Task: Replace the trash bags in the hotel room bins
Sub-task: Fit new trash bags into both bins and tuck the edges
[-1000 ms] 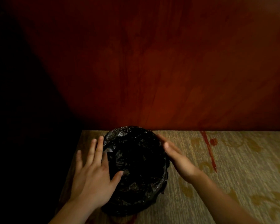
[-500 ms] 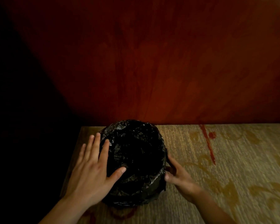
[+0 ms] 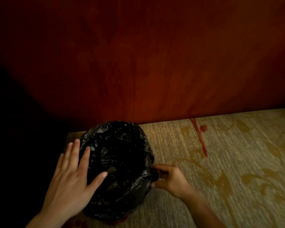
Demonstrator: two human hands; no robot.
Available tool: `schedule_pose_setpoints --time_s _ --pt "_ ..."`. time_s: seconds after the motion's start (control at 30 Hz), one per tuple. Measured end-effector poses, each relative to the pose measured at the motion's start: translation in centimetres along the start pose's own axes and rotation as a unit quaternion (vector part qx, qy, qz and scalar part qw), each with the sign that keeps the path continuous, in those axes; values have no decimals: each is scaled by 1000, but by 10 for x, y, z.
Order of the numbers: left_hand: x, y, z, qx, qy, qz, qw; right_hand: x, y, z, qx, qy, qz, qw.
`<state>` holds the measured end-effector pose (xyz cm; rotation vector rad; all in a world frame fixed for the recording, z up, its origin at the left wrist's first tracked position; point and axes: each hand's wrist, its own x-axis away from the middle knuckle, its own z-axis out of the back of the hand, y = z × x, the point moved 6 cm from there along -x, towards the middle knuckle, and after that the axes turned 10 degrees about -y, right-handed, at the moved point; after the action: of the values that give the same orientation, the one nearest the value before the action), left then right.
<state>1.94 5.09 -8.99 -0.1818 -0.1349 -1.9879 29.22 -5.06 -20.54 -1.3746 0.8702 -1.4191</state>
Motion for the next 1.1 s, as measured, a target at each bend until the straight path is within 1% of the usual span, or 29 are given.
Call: schedule_pose_setpoints --time_s 0.07,0.1,0.13,0.2,0.27,0.33,0.4,0.47,0.53,0.67,0.73,0.87,0.97,1.03,1.07,1.1 --pt "-1 0 1 -16 3 3 1000 -2 0 -4 2 9 32 999" --pt "-2 -1 1 -34 7 5 999 -3 0 -1 -24 15 38 999" --pt "-2 -1 -1 -50 7 6 999 -4 2 3 -63 19 39 997" --pt "-2 -2 -6 -64 -1 8 998 -9 9 13 -156 0 40 987" --pt "0 -3 -8 -66 -4 10 998 -14 15 14 -272 -50 27 961" --pt "1 -3 -8 -68 -2 11 998 -18 14 3 -379 -85 29 921" --pt "2 -3 -9 -73 -9 12 997 -19 13 -16 -489 -95 19 867" --pt "2 -2 -10 -76 -7 12 997 -19 16 -36 -595 -58 -17 802" --pt "1 -2 -10 -76 -1 12 997 -16 15 -52 -667 -10 -49 744" --pt "1 -4 -12 -86 16 9 996 -8 -1 -59 -738 74 -102 663" --pt "0 -6 -15 -86 23 9 996 -6 -2 -55 -761 113 -108 629" --pt "-1 -7 -15 -73 33 8 997 -9 0 -53 -784 174 -71 592" --pt "-2 -8 -16 -73 38 9 997 -8 -3 -55 -790 198 -44 578" --pt "-4 -10 -17 -76 43 10 996 -6 -3 -56 -803 200 -24 561" --pt "-4 -12 -18 -78 42 13 996 -3 -4 -56 -806 196 -10 559" --pt "-5 -12 -18 -79 41 17 996 1 -6 -54 -800 185 1 570"
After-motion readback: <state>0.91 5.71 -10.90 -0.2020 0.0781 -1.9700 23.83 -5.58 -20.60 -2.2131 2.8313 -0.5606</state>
